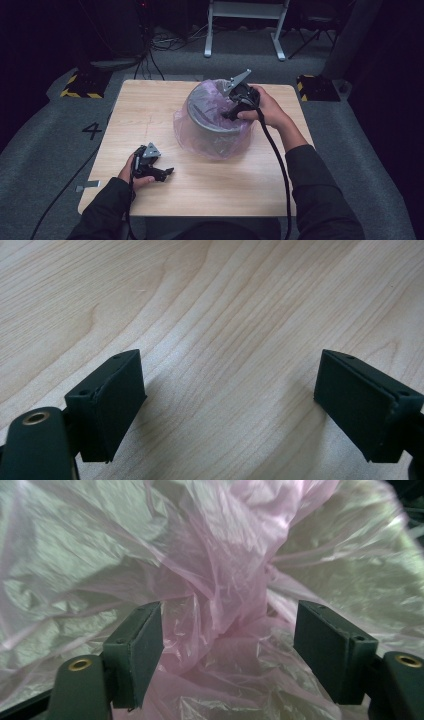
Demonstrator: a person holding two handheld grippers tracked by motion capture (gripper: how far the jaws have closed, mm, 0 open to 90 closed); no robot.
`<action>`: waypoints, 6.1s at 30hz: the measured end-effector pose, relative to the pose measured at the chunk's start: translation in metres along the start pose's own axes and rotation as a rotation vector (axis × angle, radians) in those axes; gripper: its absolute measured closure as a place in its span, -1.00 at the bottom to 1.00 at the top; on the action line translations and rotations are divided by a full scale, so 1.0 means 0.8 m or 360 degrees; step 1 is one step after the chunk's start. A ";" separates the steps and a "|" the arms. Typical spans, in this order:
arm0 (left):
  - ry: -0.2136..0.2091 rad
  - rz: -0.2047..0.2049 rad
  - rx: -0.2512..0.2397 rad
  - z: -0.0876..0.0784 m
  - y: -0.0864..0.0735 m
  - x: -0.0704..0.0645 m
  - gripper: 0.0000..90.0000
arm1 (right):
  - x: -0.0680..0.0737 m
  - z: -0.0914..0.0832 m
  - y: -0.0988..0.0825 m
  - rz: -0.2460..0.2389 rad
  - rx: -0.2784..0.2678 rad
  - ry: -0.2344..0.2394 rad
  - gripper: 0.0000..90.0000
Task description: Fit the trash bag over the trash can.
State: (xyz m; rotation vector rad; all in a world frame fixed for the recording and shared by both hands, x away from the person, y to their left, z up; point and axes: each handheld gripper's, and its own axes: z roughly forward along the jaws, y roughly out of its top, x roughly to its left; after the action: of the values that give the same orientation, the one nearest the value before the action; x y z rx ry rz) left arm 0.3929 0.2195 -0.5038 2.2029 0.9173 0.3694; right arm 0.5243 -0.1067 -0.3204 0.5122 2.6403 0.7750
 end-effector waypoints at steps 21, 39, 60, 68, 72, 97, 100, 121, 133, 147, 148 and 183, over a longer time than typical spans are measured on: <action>-0.0001 -0.0004 -0.0001 0.000 0.000 0.000 -0.72 | -0.014 0.023 0.001 -0.0128 0.0278 0.0097 -0.38; -0.0001 -0.0004 -0.0002 0.000 0.000 0.000 -0.72 | -0.010 0.032 0.004 -0.0164 0.0440 0.0074 -0.49; 0.0007 0.0002 0.0000 0.000 0.000 0.000 -0.72 | -0.009 0.030 0.003 -0.0165 0.0423 0.0039 -0.54; 0.0005 -0.0004 0.0000 0.000 0.000 0.000 -0.72 | -0.009 0.023 -0.002 -0.0178 0.0305 0.0002 -0.51; 0.0007 -0.0001 0.0000 0.000 0.000 0.000 -0.72 | -0.009 0.020 -0.002 -0.0171 0.0288 -0.0003 -0.52; 0.0005 -0.0007 -0.0001 0.000 0.000 -0.001 -0.72 | -0.016 0.003 -0.013 0.0029 -0.0076 -0.0068 -0.52; 0.0005 -0.0006 -0.0001 0.000 0.000 -0.001 -0.72 | -0.017 -0.001 -0.015 0.0076 -0.0146 -0.0071 -0.53; 0.0011 0.0004 0.0001 0.000 0.000 0.000 -0.72 | -0.015 -0.028 -0.025 0.0252 -0.0480 -0.0112 -0.51; 0.0013 0.0003 0.0001 0.000 0.000 0.000 -0.72 | -0.007 -0.055 -0.040 0.0204 -0.0529 -0.0147 -0.51; 0.0015 0.0002 0.0002 0.000 0.001 0.000 -0.72 | -0.001 -0.070 -0.061 0.0240 -0.0556 -0.0144 -0.51; 0.0015 0.0002 0.0001 0.000 0.001 0.000 -0.72 | 0.002 -0.071 -0.061 0.0223 -0.0545 -0.0150 -0.52; 0.0015 0.0002 0.0001 0.000 0.001 0.000 -0.72 | 0.039 -0.097 -0.098 0.0148 -0.0565 -0.0198 -0.57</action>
State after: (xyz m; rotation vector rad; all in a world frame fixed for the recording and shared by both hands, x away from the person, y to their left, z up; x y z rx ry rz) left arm 0.3931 0.2190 -0.5036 2.2043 0.9215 0.3802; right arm 0.4454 -0.1897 -0.3105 0.5650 2.3084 1.1700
